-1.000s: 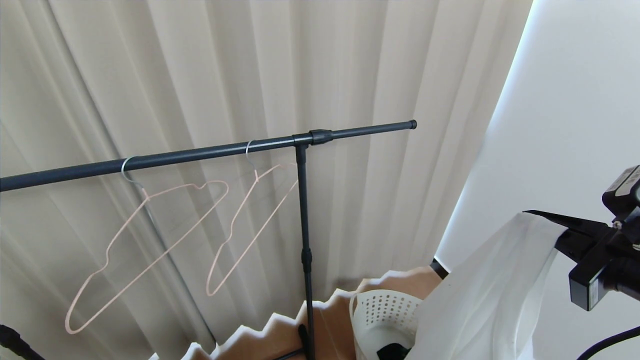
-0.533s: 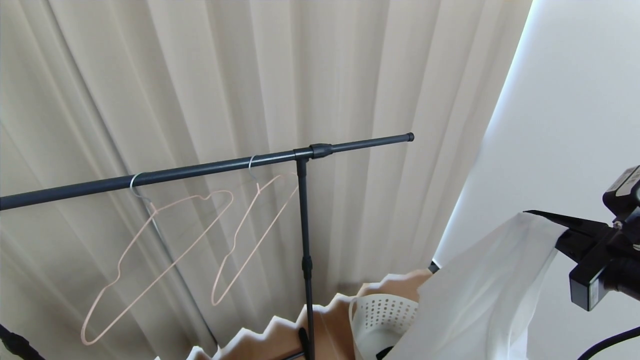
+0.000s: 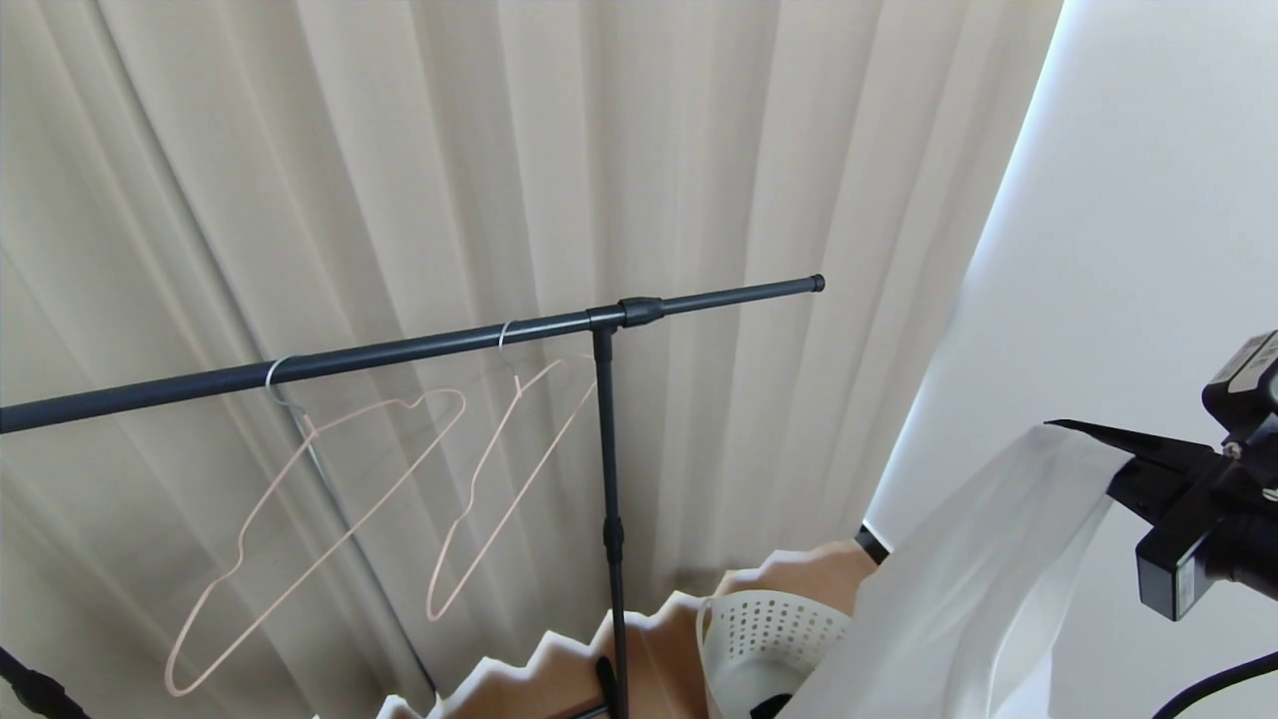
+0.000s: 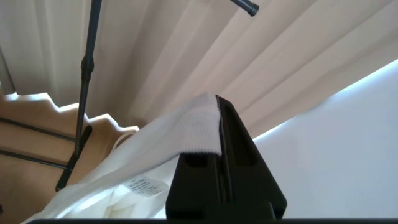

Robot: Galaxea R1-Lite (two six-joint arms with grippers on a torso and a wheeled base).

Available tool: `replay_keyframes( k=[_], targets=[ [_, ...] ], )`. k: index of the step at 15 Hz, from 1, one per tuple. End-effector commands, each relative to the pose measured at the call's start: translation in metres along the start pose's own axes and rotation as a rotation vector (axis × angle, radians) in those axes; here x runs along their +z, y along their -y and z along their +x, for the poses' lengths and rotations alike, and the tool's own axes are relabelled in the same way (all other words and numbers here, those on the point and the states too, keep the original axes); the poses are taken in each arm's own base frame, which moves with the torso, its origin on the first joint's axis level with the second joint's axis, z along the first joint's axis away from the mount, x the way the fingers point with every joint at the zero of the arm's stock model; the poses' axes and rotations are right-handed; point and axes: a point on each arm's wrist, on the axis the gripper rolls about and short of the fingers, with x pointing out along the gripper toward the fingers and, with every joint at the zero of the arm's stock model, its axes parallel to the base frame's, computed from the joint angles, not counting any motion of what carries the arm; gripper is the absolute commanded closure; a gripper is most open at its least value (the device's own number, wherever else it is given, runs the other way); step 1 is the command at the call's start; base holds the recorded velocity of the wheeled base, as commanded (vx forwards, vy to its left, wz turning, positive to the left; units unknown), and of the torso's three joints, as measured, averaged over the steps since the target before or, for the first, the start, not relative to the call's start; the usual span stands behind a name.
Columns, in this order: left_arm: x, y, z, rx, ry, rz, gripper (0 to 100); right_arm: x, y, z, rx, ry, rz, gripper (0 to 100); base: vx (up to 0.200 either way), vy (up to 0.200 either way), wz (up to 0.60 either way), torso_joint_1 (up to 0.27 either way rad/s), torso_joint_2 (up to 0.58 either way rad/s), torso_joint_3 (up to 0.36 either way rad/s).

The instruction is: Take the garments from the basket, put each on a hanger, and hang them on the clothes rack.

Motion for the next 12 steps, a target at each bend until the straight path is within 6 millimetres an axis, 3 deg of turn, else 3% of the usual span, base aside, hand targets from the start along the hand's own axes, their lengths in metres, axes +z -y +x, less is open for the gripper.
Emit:
replay_keyframes(
  k=[1,7,10,12],
  targets=[
    [0.0000,0.0000,0.0001,0.001,-0.002,-0.002,0,-0.0003,0.0001,-0.0013,0.000,0.004,-0.004,100,0.000,0.000,0.00,0.000,0.00,0.000],
    [0.0000,0.0000,0.0001,0.001,-0.002,-0.002,0,-0.0002,-0.0001,-0.0002,0.000,0.000,-0.006,100,0.000,0.000,0.60,0.005,0.00,-0.001],
    [-0.0002,0.0000,0.0000,-0.001,-0.002,0.000,0,0.0002,0.0001,-0.0002,-0.001,0.002,-0.006,100,0.000,0.000,0.00,0.000,0.00,0.000],
    [0.0003,0.0000,0.0000,-0.001,-0.002,-0.003,0,0.0001,0.0000,0.0002,0.000,0.000,-0.006,100,-0.200,0.000,0.00,0.002,0.00,-0.002]
  ],
)
